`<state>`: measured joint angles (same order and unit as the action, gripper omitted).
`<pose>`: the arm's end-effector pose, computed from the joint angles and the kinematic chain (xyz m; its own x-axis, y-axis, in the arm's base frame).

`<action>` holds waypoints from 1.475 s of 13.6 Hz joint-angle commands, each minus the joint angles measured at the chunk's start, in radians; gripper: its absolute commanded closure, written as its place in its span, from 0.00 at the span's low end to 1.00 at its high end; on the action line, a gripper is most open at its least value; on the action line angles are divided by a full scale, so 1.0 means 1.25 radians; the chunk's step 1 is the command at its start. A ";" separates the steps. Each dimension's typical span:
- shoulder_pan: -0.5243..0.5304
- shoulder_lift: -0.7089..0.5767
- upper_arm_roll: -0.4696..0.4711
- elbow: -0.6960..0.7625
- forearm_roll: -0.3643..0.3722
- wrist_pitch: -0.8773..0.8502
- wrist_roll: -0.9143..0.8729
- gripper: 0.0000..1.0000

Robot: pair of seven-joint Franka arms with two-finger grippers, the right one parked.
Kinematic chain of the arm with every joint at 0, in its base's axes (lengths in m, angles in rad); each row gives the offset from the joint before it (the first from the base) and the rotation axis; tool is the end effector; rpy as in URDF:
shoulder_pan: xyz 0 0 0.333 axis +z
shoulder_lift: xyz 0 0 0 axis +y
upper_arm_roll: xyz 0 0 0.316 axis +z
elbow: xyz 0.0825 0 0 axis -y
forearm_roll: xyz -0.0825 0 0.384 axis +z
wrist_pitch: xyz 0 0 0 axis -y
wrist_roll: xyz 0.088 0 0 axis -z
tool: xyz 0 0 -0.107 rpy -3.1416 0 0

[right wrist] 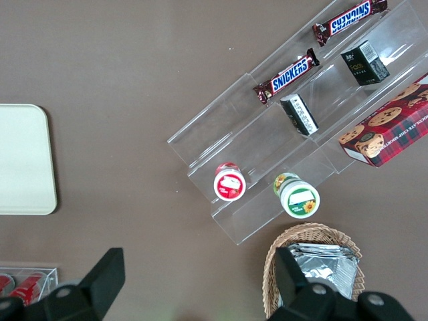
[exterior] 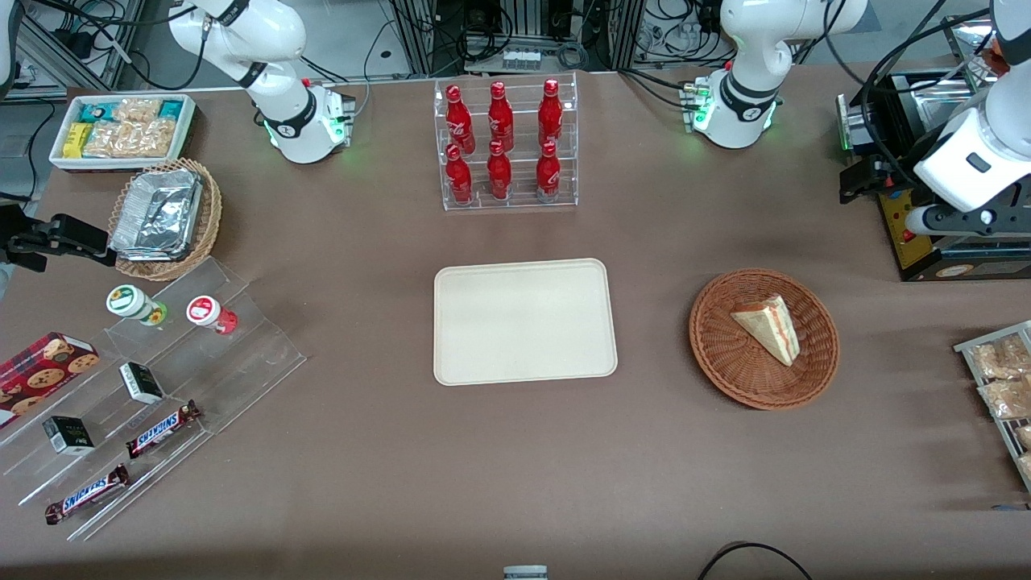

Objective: Place sandwich from basket to tray
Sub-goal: 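Move the left gripper over the sandwich in the wicker basket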

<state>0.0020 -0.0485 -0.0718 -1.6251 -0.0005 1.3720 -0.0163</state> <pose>0.5147 -0.0370 0.6102 0.9778 -0.0513 -0.2032 -0.0537 -0.9985 -0.0063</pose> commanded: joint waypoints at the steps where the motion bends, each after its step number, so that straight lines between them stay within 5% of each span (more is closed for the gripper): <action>1: 0.001 -0.029 0.002 -0.034 0.007 0.025 -0.002 0.00; 10: 0.009 -0.010 0.006 -0.284 0.014 0.300 -0.022 0.00; 20: 0.008 0.085 0.003 -0.424 0.018 0.574 -0.369 0.00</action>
<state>0.0162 0.0366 -0.0602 -2.1457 0.0013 2.0516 -0.3584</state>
